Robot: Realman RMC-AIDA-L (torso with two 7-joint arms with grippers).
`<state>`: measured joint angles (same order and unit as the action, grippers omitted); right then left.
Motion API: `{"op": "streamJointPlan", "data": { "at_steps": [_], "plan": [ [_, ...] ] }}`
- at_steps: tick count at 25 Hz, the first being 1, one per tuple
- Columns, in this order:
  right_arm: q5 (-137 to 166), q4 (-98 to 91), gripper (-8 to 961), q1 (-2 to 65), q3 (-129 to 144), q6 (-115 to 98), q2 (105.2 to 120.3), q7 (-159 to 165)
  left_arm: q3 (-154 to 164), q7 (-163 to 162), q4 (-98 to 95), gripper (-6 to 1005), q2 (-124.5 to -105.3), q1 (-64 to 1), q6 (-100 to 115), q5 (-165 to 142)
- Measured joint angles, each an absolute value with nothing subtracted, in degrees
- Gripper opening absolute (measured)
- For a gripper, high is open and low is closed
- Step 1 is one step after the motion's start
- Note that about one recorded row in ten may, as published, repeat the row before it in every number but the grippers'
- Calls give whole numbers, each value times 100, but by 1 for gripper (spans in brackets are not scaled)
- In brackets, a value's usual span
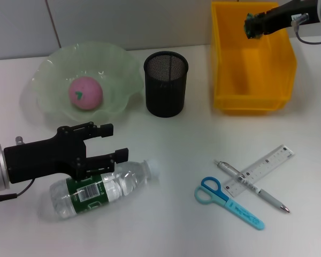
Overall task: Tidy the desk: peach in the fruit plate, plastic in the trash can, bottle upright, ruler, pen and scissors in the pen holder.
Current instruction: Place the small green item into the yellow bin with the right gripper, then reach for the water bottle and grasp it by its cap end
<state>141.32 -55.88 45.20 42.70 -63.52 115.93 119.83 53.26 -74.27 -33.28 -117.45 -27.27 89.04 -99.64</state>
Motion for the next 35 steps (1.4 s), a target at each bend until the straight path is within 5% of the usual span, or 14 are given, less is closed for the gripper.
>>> {"op": "streamJointPlan", "data": {
  "at_steps": [10, 21, 24, 30, 35],
  "plan": [
    [14132, -5380, 234, 4516, 4271, -6184, 11588, 11991, 5331, -7418, -3319, 756, -11740, -2728, 8887, -9967],
    [14133, -5352, 367, 4526, 4271, -6051, 11600, 12094, 5326, -7408, -3319, 755, -11742, -2716, 8912, -9967],
    [14128, -5352, 603, 4526, 4271, -6047, 11604, 12094, 5326, -7403, -3311, 755, -11741, -2716, 8912, -9967],
    [14090, -5352, 724, 4524, 4222, -6038, 11616, 12094, 5342, -7393, -3305, 755, -11737, -2716, 8912, -9966],
    [14022, -5382, 724, 4523, 4205, -6036, 11633, 12136, 5348, -7392, -3305, 755, -11736, -2715, 8914, -9966]
  ]
}}
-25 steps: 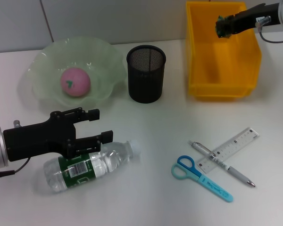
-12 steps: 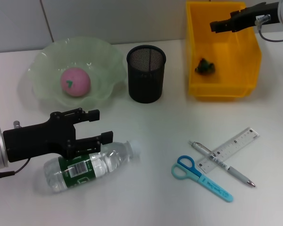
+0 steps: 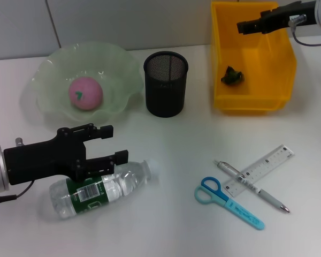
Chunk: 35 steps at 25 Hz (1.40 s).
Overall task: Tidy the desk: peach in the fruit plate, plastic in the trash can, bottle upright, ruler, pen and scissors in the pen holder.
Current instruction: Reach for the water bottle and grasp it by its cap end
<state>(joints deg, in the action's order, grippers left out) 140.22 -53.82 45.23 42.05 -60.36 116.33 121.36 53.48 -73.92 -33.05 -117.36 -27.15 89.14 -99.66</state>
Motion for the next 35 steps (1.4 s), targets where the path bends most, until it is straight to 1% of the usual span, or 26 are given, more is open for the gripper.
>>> {"op": "streamJointPlan", "data": {
  "at_steps": [5, 14, 22, 24, 25, 26, 27, 29, 35],
  "plan": [
    [13356, -5466, 725, 4395, 4233, -6071, 11639, 12082, 5324, -7376, -3312, 755, -11733, -2705, 8922, -9966],
    [11210, -5452, 724, 3862, 4251, -6685, 11629, 11041, 5316, -7374, -3331, 755, -11709, -2670, 8921, -9966],
    [10600, -5155, 724, 3518, 4188, -8037, 11538, 10351, 5333, -7374, -3332, 755, -11683, -2654, 8944, -9967],
    [10594, -4918, 724, 3441, 4181, -8521, 11465, 10183, 5345, -7374, -3331, 755, -11682, -2654, 8961, -9967],
    [10594, -4918, 724, 3441, 4181, -8521, 11465, 10183, 5352, -7374, -3331, 755, -11679, -2654, 8971, -9967],
    [10608, -4746, 724, 3396, 4195, -8804, 11407, 10081, 5358, -7375, -3331, 755, -11677, -2654, 8975, -9967],
    [10608, -4746, 724, 3396, 4195, -8804, 11407, 10081, 5366, -7377, -3331, 755, -11672, -2654, 8978, -9967],
    [10670, -4565, 724, 3306, 4249, -9080, 11323, 9958, 5373, -7380, -3331, 755, -11663, -2654, 8979, -9968],
    [11027, -4491, 725, 3182, 4260, -9382, 11287, 9832, 5372, -7391, -3331, 755, -11655, -2678, 8982, -10074]
  ]
}}
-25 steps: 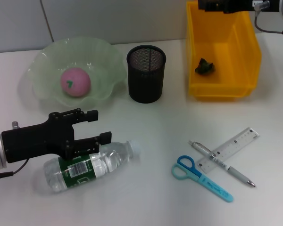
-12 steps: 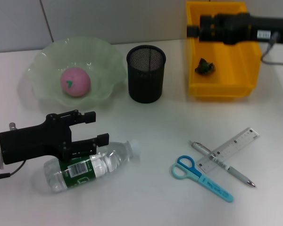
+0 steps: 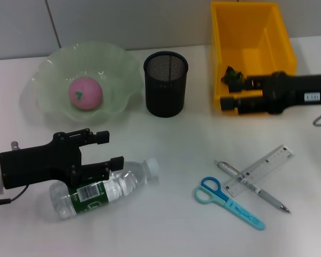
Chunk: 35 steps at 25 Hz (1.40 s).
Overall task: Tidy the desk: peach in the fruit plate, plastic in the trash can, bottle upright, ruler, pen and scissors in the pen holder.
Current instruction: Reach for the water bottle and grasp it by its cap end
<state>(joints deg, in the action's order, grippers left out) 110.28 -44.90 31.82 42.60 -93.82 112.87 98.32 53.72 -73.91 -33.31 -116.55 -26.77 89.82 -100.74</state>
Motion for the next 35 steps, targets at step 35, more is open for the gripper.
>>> {"op": "streamJointPlan", "data": {
  "at_steps": [35],
  "plan": [
    [12465, -4381, 724, 3696, 4227, -9244, 11369, 9970, 5936, -9989, -5568, 755, -11798, -3958, 9470, -12773]
  ]
}}
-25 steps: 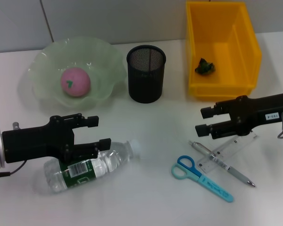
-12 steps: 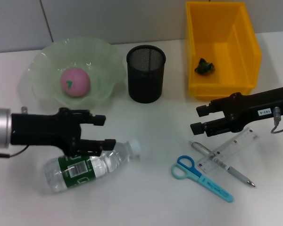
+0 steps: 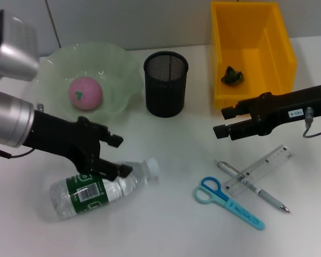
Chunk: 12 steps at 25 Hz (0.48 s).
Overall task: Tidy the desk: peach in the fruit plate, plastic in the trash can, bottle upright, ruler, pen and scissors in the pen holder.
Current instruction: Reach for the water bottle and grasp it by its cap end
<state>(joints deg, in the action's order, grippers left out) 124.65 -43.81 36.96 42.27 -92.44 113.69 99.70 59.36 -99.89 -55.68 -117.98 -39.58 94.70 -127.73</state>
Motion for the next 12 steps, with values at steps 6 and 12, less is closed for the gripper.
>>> {"op": "streamJointPlan", "data": {
  "at_steps": [6, 12],
  "plan": [
    [12477, -4380, 724, 3698, 4230, -9227, 11319, 9992, 6553, -10603, -5941, 755, -11832, -4011, 9441, -13152],
    [12561, -4403, 725, 3659, 4252, -9237, 11310, 9951, 6894, -11055, -6072, 755, -11846, -4172, 9380, -13245]
  ]
}}
